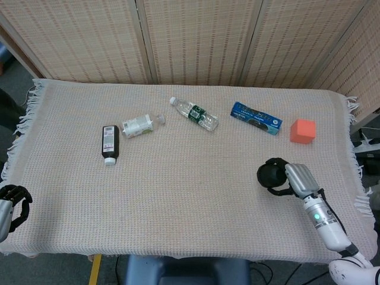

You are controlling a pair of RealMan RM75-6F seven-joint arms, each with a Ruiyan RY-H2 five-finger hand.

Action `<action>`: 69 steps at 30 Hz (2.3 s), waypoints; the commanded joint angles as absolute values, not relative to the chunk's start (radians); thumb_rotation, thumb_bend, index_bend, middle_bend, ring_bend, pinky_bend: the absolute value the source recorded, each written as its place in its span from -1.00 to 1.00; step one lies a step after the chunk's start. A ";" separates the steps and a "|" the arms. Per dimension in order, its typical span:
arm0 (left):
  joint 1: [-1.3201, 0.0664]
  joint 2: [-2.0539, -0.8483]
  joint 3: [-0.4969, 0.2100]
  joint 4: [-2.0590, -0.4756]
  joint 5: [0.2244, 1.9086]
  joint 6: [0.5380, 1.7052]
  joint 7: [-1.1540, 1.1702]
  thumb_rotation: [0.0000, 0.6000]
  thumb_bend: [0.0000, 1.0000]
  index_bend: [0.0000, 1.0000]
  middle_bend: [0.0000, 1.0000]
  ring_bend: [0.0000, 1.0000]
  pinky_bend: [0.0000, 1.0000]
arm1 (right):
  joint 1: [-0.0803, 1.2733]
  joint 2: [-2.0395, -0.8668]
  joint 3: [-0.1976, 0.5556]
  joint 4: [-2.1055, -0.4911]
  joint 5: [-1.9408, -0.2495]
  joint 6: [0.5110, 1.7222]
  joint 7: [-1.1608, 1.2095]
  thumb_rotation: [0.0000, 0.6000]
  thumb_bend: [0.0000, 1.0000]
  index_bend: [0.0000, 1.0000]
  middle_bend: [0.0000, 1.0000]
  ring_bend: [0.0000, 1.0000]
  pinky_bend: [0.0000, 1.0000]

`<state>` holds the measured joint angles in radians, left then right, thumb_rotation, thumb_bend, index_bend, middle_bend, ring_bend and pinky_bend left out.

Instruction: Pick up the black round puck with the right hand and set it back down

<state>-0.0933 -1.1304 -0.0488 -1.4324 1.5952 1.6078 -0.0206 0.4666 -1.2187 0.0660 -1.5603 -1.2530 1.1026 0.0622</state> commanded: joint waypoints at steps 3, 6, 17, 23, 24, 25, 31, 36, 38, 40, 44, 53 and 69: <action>-0.093 -1.130 -0.049 -1.432 1.594 1.607 -0.021 1.00 0.21 0.18 -0.07 -0.29 0.12 | 0.432 -1.402 0.165 -1.424 -1.083 1.415 -0.454 1.00 -0.31 0.20 0.01 0.22 0.45; -0.094 -1.130 -0.049 -1.433 1.595 1.606 -0.020 1.00 0.21 0.18 -0.07 -0.29 0.12 | 0.422 -1.443 0.176 -1.371 -1.114 1.454 -0.426 1.00 -0.31 0.20 0.01 0.22 0.45; -0.094 -1.131 -0.047 -1.434 1.596 1.603 -0.019 1.00 0.21 0.19 -0.07 -0.29 0.12 | 0.428 -1.166 0.162 -1.649 -1.173 1.022 0.169 1.00 -0.31 0.22 0.02 0.25 0.46; -0.095 -1.131 -0.047 -1.435 1.596 1.602 -0.018 1.00 0.21 0.18 -0.07 -0.29 0.12 | 0.435 -1.064 0.161 -1.675 -1.279 0.923 0.398 1.00 -0.31 0.25 0.04 0.28 0.48; -0.095 -1.131 -0.047 -1.435 1.596 1.603 -0.018 1.00 0.21 0.18 -0.07 -0.29 0.12 | 0.432 -1.067 0.160 -1.664 -1.281 0.935 0.382 1.00 -0.31 0.25 0.04 0.28 0.48; -0.094 -1.131 -0.047 -1.435 1.596 1.604 -0.018 1.00 0.21 0.19 -0.07 -0.29 0.12 | 0.430 -1.071 0.158 -1.654 -1.274 0.944 0.354 1.00 -0.31 0.25 0.04 0.28 0.48; -0.094 -1.131 -0.048 -1.435 1.593 1.602 -0.017 1.00 0.21 0.18 -0.07 -0.29 0.12 | 0.427 -1.141 0.150 -1.610 -1.105 1.052 -0.052 1.00 -0.31 0.25 0.04 0.28 0.49; -0.094 -1.131 -0.048 -1.436 1.593 1.601 -0.013 1.00 0.21 0.18 -0.07 -0.29 0.12 | 0.426 -1.288 0.164 -1.532 -0.988 1.268 -0.417 1.00 -0.31 0.26 0.04 0.28 0.50; -0.094 -1.131 -0.049 -1.436 1.593 1.602 -0.014 1.00 0.21 0.18 -0.07 -0.29 0.12 | 0.424 -1.335 0.173 -1.497 -0.987 1.324 -0.470 1.00 -0.31 0.26 0.05 0.28 0.50; -0.094 -1.130 -0.049 -1.436 1.592 1.601 -0.015 1.00 0.21 0.18 -0.07 -0.29 0.12 | 0.423 -1.351 0.180 -1.485 -0.992 1.337 -0.468 1.00 -0.31 0.26 0.05 0.28 0.49; -0.095 -1.130 -0.049 -1.436 1.591 1.600 -0.016 1.00 0.21 0.19 -0.07 -0.29 0.12 | 0.421 -1.328 0.178 -1.513 -1.012 1.278 -0.395 1.00 -0.31 0.26 0.05 0.28 0.48; -0.096 -1.130 -0.048 -1.436 1.592 1.597 -0.016 1.00 0.21 0.18 -0.07 -0.29 0.12 | 0.472 -1.127 0.134 -1.651 -1.034 0.838 -0.098 1.00 -0.31 0.26 0.05 0.28 0.48; -0.095 -1.128 -0.049 -1.437 1.592 1.600 -0.020 1.00 0.21 0.18 -0.07 -0.29 0.12 | 0.519 -1.261 0.081 -1.547 -0.935 0.889 -0.319 1.00 -0.31 0.26 0.05 0.28 0.49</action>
